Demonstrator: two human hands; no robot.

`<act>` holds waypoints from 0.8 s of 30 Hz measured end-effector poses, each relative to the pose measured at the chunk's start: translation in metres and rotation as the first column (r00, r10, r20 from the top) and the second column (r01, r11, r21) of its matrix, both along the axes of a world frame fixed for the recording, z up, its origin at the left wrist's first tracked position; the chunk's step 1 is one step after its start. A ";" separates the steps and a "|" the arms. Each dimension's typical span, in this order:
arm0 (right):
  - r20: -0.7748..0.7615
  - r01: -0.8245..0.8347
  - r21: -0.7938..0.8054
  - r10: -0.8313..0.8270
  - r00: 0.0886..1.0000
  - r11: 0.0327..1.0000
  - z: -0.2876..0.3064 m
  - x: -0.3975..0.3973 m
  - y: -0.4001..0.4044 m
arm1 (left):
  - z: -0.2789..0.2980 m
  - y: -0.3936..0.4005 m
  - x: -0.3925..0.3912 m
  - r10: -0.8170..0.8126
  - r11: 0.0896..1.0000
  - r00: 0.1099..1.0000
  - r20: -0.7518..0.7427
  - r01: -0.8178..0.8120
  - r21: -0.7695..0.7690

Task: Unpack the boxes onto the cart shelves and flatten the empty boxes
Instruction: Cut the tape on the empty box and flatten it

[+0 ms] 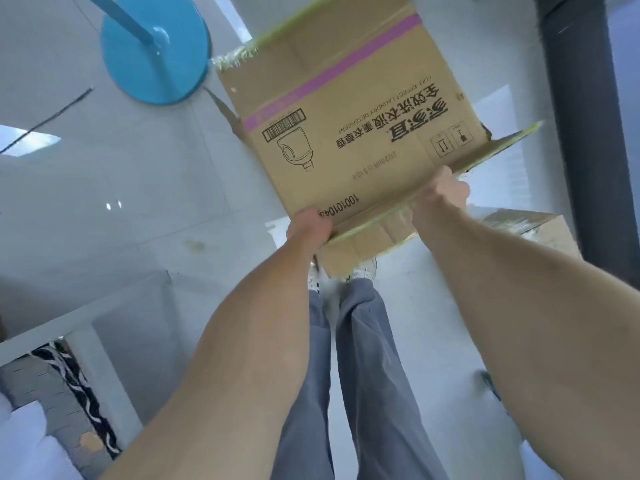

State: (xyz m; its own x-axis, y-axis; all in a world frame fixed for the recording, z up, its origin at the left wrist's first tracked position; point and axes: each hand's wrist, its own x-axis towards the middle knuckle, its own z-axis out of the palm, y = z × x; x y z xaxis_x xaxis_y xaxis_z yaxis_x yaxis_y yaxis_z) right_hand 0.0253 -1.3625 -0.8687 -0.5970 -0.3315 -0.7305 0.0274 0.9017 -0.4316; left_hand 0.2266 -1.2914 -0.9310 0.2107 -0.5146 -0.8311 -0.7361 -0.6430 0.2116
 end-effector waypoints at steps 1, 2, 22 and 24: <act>-0.142 -0.089 0.039 0.094 0.985 0.995 -0.004 0.001 0.003 | 0.000 -0.003 -0.002 0.016 1.000 1.000 -0.007 -0.016 -0.005; -0.226 -0.066 0.088 0.085 0.971 0.994 -0.007 0.007 0.004 | 0.001 -0.007 -0.002 0.020 1.000 1.000 0.004 -0.019 -0.008; 0.020 -0.930 0.255 0.960 0.279 0.265 -0.128 0.115 0.033 | -0.075 -0.025 0.073 -0.183 0.982 0.956 0.229 0.166 0.092; 0.056 -0.931 0.251 0.957 0.286 0.264 -0.148 0.131 0.041 | -0.092 -0.021 0.078 -0.258 0.964 0.935 0.244 0.234 0.122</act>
